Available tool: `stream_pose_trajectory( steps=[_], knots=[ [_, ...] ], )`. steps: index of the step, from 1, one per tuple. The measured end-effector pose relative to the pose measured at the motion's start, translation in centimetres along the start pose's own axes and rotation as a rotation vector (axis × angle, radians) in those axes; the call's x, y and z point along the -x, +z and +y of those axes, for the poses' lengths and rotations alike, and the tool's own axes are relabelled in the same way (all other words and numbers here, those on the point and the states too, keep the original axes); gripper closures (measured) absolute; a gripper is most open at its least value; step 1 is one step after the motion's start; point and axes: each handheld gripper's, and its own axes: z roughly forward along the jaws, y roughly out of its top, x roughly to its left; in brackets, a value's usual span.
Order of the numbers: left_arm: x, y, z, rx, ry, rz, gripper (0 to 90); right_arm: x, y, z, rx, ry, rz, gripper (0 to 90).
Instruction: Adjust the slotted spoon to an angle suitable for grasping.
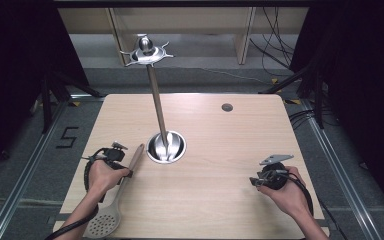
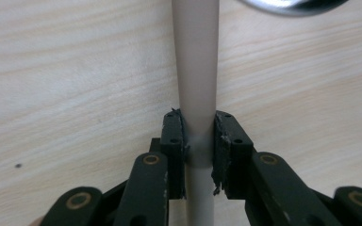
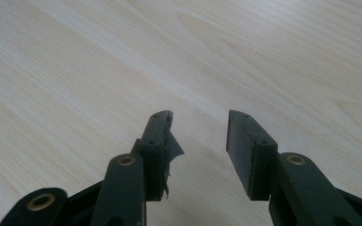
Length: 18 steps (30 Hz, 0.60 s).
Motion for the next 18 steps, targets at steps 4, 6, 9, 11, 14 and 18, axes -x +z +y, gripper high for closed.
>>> stream_pose_trajectory(
  steps=[4, 6, 9, 11, 14, 18],
  knots=[
    [0.0, -2.1, -1.1, 0.106, 0.013, -0.013, 74.7, -0.1, 0.0, 0.0, 0.008, 0.005, -0.002, 60.3],
    [0.1, -2.4, -1.5, 0.140, 0.018, -0.010, 74.7, -0.1, 0.0, 0.0, 0.008, 0.006, -0.001, 60.1],
    [0.5, -3.6, -2.4, 0.209, 0.043, -0.015, 74.7, -0.1, 0.0, 0.1, 0.011, 0.005, -0.001, 59.9],
    [0.7, -4.5, -3.0, 0.264, 0.062, -0.011, 74.7, -0.1, 0.0, 0.1, 0.018, 0.004, -0.003, 59.8],
    [0.9, -6.3, -4.0, 0.351, 0.089, -0.032, 74.7, 0.1, 0.0, 0.1, 0.028, -0.029, -0.006, 59.4],
    [0.8, -8.0, -5.1, 0.436, 0.122, -0.046, 74.7, 0.0, -0.1, 0.2, 0.030, -0.014, -0.010, 58.7]
  ],
)
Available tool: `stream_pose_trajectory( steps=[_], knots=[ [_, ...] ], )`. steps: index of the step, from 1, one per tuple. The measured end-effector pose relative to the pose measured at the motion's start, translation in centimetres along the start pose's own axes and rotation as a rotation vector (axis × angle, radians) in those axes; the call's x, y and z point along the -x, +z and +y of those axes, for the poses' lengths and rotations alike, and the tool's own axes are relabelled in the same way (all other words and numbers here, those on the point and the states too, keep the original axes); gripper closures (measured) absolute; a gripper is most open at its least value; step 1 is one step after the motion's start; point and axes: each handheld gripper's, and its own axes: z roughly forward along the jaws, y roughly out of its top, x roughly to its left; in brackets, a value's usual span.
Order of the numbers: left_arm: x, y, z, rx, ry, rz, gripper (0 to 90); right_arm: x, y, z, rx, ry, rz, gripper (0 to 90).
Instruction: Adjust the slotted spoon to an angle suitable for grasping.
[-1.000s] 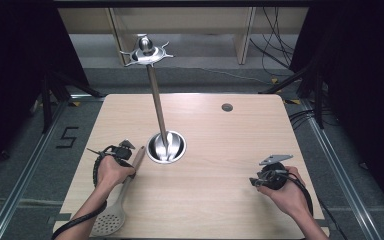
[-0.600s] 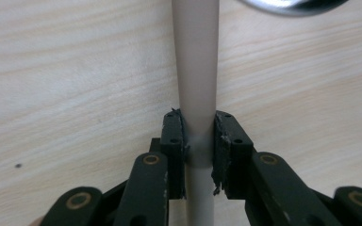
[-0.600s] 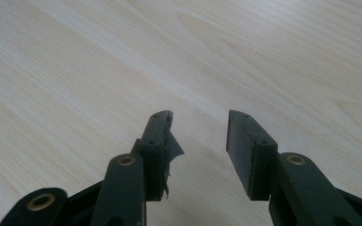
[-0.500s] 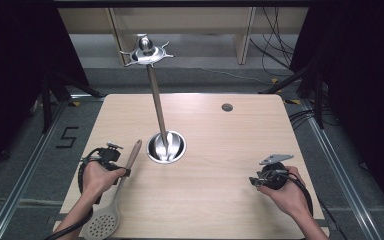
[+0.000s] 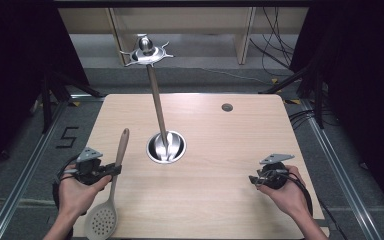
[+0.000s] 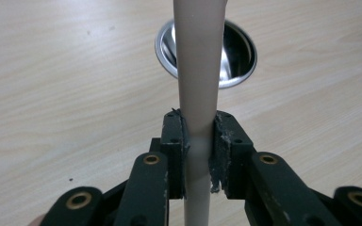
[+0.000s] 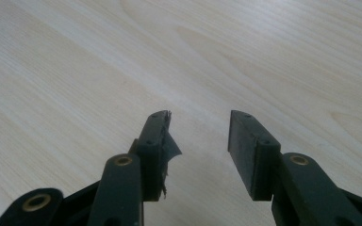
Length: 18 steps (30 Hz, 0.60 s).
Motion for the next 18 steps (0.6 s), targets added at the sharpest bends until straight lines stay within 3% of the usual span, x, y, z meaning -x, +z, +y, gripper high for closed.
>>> stream_pose_trajectory(
  steps=[1, 2, 7, 9, 10, 13, 15, 17, 18],
  knots=[
    [0.0, 0.0, 0.0, 0.000, 0.000, 0.000, 74.7, 0.0, 0.0, 0.0, 0.000, 0.000, 0.001, 58.7],
    [0.2, -0.5, -0.2, 0.047, -0.006, 0.002, 74.8, -0.1, 0.0, 0.0, 0.002, 0.002, -0.005, 58.7],
    [0.7, -1.5, -0.4, 0.142, 0.000, -0.015, 74.7, -0.1, 0.0, 0.1, 0.009, -0.001, -0.002, 58.7],
    [0.8, -1.9, -0.4, 0.158, 0.015, -0.012, 74.7, -0.1, 0.0, 0.1, 0.010, 0.000, -0.002, 58.7],
    [1.0, -2.4, -0.4, 0.193, 0.024, -0.014, 74.7, -0.1, 0.0, 0.1, 0.011, 0.000, -0.003, 58.7],
    [1.2, -2.9, -0.3, 0.224, 0.038, -0.014, 74.7, -0.1, 0.0, 0.1, 0.013, -0.002, -0.004, 58.6],
    [1.5, -3.5, -0.1, 0.271, 0.052, -0.008, 74.8, -0.1, -0.1, 0.1, 0.021, 0.000, -0.006, 58.6],
    [1.6, -3.7, -0.1, 0.277, 0.054, -0.008, 74.7, 0.0, 0.0, 0.0, 0.024, -0.018, -0.010, 58.5],
    [1.7, -3.9, 0.1, 0.285, 0.063, -0.009, 74.8, -0.1, -0.1, 0.1, 0.020, -0.002, -0.007, 58.4]
  ],
)
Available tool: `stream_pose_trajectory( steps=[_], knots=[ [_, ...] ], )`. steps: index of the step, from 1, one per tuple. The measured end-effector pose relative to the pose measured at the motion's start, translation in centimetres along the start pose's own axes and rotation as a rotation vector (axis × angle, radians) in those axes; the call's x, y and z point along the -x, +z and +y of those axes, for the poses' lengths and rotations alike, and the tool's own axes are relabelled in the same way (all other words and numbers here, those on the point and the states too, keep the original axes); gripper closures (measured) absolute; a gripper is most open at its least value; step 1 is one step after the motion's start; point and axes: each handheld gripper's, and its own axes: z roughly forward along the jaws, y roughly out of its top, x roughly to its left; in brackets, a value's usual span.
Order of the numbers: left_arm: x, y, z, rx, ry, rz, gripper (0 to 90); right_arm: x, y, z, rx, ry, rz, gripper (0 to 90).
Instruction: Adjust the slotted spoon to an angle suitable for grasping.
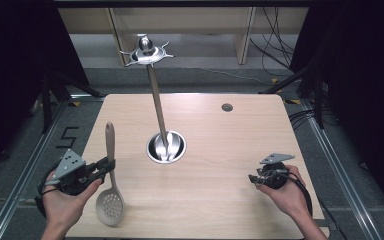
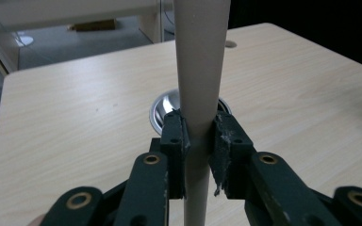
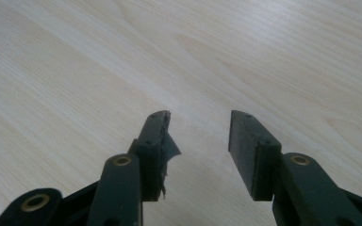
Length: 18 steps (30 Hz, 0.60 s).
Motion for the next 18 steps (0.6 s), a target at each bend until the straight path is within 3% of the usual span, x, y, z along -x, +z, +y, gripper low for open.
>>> stream_pose_trajectory(
  steps=[1, 4, 7, 13, 16, 18],
  knots=[
    [0.2, -0.1, 0.3, 0.029, 0.009, -0.001, 74.8, 0.1, 0.1, 0.0, 0.006, -0.016, -0.004, 58.4],
    [0.4, -0.3, 0.6, 0.038, 0.015, -0.003, 74.8, 0.1, 0.1, -0.1, 0.011, -0.013, -0.005, 58.4],
    [0.8, -0.3, 1.5, 0.082, 0.029, -0.008, 74.8, 0.1, 0.1, 0.0, 0.013, -0.015, -0.006, 58.3],
    [1.4, 0.0, 2.8, 0.097, 0.042, -0.024, 74.8, 0.0, 0.0, 0.0, 0.004, 0.002, -0.004, 58.1],
    [1.6, 0.2, 3.3, 0.103, 0.049, -0.030, 74.8, 0.1, 0.0, 0.0, 0.015, -0.018, -0.011, 58.1],
    [1.8, 0.5, 3.7, 0.108, 0.057, -0.039, 74.8, 0.0, -0.1, 0.0, 0.011, 0.003, -0.007, 58.0]
  ],
)
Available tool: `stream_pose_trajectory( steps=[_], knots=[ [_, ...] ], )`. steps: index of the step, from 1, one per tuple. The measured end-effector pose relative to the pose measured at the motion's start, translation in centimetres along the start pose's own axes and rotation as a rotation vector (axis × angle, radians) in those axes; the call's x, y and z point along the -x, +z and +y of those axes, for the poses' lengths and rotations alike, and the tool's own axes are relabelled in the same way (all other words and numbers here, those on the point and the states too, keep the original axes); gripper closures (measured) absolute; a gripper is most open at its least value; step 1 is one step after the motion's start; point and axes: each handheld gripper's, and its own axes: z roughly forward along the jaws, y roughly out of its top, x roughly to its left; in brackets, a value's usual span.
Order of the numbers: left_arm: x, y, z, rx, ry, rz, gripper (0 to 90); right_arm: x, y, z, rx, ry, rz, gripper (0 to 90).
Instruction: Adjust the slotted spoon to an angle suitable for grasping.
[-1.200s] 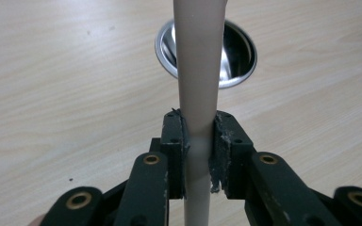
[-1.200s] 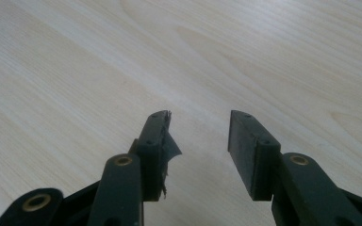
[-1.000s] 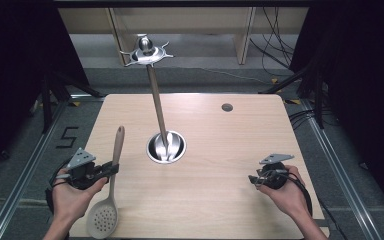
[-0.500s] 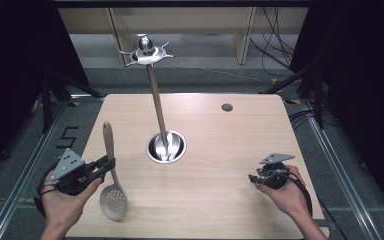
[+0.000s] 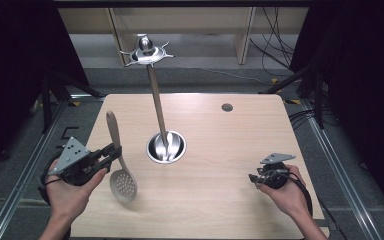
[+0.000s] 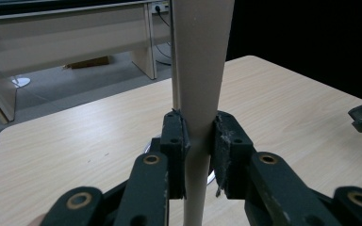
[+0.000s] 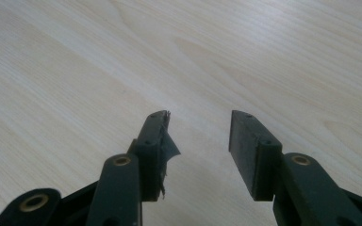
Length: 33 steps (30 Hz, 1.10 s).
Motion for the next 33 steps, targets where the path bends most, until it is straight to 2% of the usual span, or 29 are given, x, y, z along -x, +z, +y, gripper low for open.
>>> stream_pose_trajectory(
  steps=[4, 5, 7, 10, 11, 12, 18, 20, 21, 23, 24, 26, 27, 28, 32, 33],
  knots=[
    [0.1, 0.4, 0.6, 0.003, 0.012, -0.013, 74.7, 0.1, 0.0, 0.0, 0.007, 0.002, -0.003, 57.8],
    [0.2, 0.5, 0.7, 0.002, 0.013, -0.014, 74.7, 0.2, 0.0, -0.1, 0.012, -0.014, -0.008, 57.7],
    [0.2, 0.6, 0.8, 0.005, 0.015, -0.016, 74.8, 0.2, 0.0, -0.1, 0.015, -0.013, -0.008, 57.6],
    [0.1, 0.7, 1.1, 0.007, 0.019, -0.019, 74.8, 0.1, -0.1, 0.0, 0.023, 0.011, -0.005, 57.5],
    [0.1, 0.7, 1.3, 0.007, 0.021, -0.018, 74.7, 0.2, 0.0, -0.1, 0.031, -0.007, -0.010, 57.5],
    [0.0, 0.7, 1.3, 0.010, 0.020, -0.020, 74.7, 0.1, -0.1, -0.1, 0.028, 0.010, -0.007, 57.4],
    [-0.2, 1.0, 1.9, 0.019, 0.024, -0.036, 74.7, 0.2, -0.1, -0.1, 0.035, 0.023, -0.005, 57.2],
    [-0.3, 1.2, 2.0, 0.030, 0.026, -0.048, 74.7, 0.5, -0.1, -0.2, 0.041, 0.003, -0.012, 57.2],
    [-0.3, 1.2, 2.1, 0.025, 0.027, -0.049, 74.7, 0.5, -0.1, -0.2, 0.039, 0.026, -0.008, 57.1],
    [-0.4, 1.4, 2.3, 0.033, 0.027, -0.057, 74.7, 0.7, -0.1, -0.3, 0.042, 0.014, -0.012, 57.0],
    [-0.4, 1.4, 2.3, 0.033, 0.027, -0.057, 74.7, 0.6, -0.1, -0.4, 0.042, 0.034, -0.009, 57.0],
    [-0.5, 1.5, 2.4, 0.033, 0.030, -0.056, 74.8, 0.7, -0.1, -0.4, 0.042, 0.034, -0.010, 56.9],
    [-0.6, 1.5, 2.6, 0.036, 0.029, -0.058, 74.7, 0.8, -0.1, -0.5, 0.052, 0.021, -0.016, 56.8],
    [-0.6, 1.5, 2.7, 0.035, 0.026, -0.060, 74.7, 0.7, -0.2, -0.5, 0.046, 0.041, -0.012, 56.8],
    [-0.8, 1.6, 3.0, 0.040, 0.031, -0.062, 74.7, 0.7, -0.2, -0.5, 0.041, 0.043, -0.009, 56.6],
    [-0.9, 1.6, 3.2, 0.040, 0.030, -0.064, 74.7, 0.8, -0.1, -0.6, 0.046, 0.024, -0.013, 56.6]
  ],
)
